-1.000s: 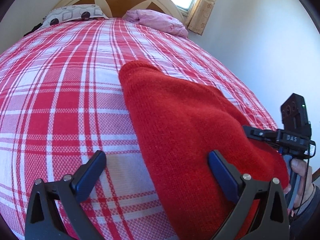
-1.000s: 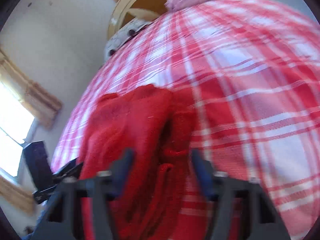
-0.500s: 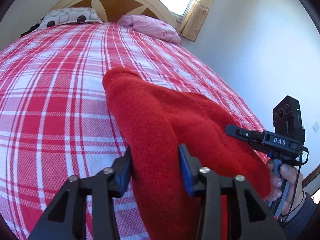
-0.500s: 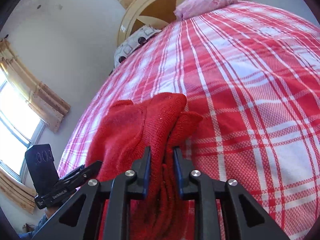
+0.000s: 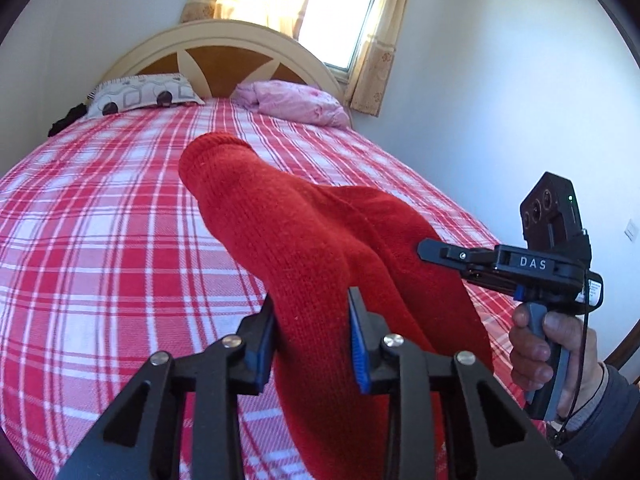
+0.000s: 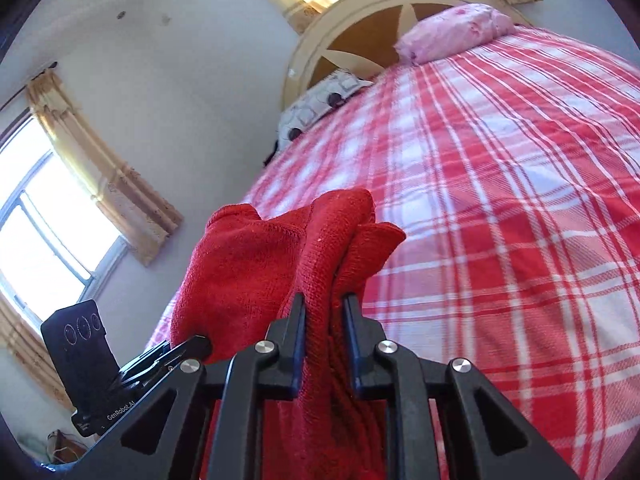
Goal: Fold small clothes
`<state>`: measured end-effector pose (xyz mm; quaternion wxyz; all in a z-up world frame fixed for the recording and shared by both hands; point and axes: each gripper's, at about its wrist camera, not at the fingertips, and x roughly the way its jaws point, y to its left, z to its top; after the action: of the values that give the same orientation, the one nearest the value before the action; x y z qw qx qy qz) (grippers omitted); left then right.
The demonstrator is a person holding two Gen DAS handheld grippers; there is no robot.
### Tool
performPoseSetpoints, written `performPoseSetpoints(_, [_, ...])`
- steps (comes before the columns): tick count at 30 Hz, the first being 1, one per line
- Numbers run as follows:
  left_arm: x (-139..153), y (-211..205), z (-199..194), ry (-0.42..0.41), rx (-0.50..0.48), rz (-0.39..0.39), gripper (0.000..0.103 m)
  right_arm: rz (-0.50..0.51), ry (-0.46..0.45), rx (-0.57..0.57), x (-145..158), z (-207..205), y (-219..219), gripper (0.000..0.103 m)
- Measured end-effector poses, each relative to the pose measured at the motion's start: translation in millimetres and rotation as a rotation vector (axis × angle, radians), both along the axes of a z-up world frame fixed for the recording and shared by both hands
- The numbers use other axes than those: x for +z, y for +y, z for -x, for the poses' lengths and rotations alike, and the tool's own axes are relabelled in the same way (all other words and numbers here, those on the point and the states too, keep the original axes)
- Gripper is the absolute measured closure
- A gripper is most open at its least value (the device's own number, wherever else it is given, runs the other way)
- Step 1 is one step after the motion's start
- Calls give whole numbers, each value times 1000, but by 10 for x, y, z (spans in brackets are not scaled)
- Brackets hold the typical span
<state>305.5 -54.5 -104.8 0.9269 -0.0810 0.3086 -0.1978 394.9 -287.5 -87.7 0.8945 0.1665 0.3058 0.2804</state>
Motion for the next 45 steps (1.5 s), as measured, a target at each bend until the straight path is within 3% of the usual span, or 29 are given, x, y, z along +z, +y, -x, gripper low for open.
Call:
performPoseSetpoints(14, [137,599,516,-3,110,-38,71,-30,-10,162,135,360,780,86])
performPoseSetpoints(34, [92,1843,1155,15,340,-50,72,-5,64,431,-158,452,2530,87])
performPoseSetpoints(45, [-66,2332,1265,44,408,-25,72,38,95,499,-292,459,3144,87])
